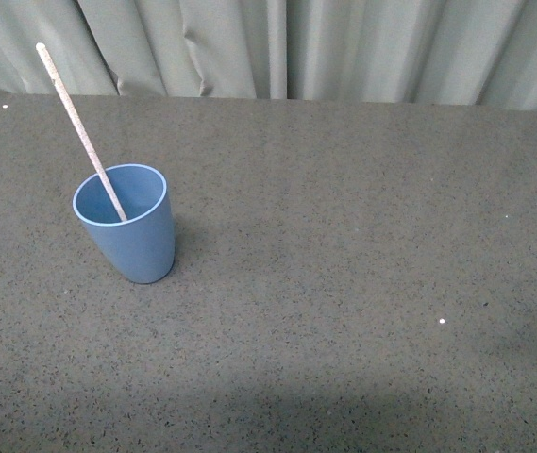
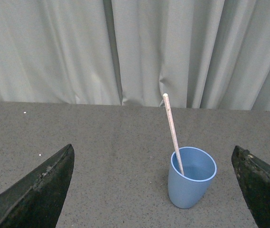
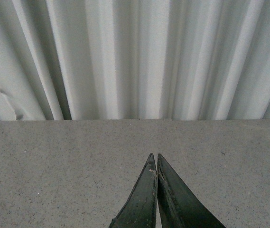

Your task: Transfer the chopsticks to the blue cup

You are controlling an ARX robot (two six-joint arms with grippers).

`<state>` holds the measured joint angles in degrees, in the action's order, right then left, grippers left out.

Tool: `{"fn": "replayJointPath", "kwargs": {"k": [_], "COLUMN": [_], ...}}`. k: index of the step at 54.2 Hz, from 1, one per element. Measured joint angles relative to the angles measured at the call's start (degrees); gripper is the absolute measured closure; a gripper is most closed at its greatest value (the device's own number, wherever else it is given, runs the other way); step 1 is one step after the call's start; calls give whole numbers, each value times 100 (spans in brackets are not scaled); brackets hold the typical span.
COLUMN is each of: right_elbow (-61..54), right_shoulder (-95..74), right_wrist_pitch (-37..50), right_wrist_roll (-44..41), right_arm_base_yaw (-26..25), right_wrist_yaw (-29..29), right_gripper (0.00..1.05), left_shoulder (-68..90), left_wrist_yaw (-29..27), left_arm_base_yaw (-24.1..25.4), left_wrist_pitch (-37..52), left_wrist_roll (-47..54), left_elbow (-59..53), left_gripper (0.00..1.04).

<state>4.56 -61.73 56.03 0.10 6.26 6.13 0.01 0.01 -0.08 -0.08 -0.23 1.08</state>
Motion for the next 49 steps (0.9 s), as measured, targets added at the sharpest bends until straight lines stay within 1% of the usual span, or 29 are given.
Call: {"fn": "replayJointPath", "kwargs": {"k": [9,11,12,17,34,49], "right_elbow": [-170,-223,-243,-328,-428,-431], "right_shoulder": [675,922,1021,1497,2846,3659], "right_wrist_pitch": [-492,-686,-765,-1156,-2341,-3095], "right_wrist_roll": [0,-2,-2,2,0,0], "right_arm_base_yaw": [-136,-358,-435,-608,-612,-612], "right_wrist_yaw": [-157,-498,-555,-573,-605,-605], "right_gripper": [104,104,104,104,104,104], "left_shoulder": [0,0,0,0,0,0], "left_wrist_yaw": [-2,-2,0,-2,-2,-2], "left_arm_base_yaw": [0,0,0,0,0,0], "left_wrist_pitch": [0,0,0,0,0,0], "left_wrist_roll": [2,0,2,0,0,0], "left_elbow": [0,0,0,0,0,0], "left_gripper": [7,7,7,7,7,7]}}
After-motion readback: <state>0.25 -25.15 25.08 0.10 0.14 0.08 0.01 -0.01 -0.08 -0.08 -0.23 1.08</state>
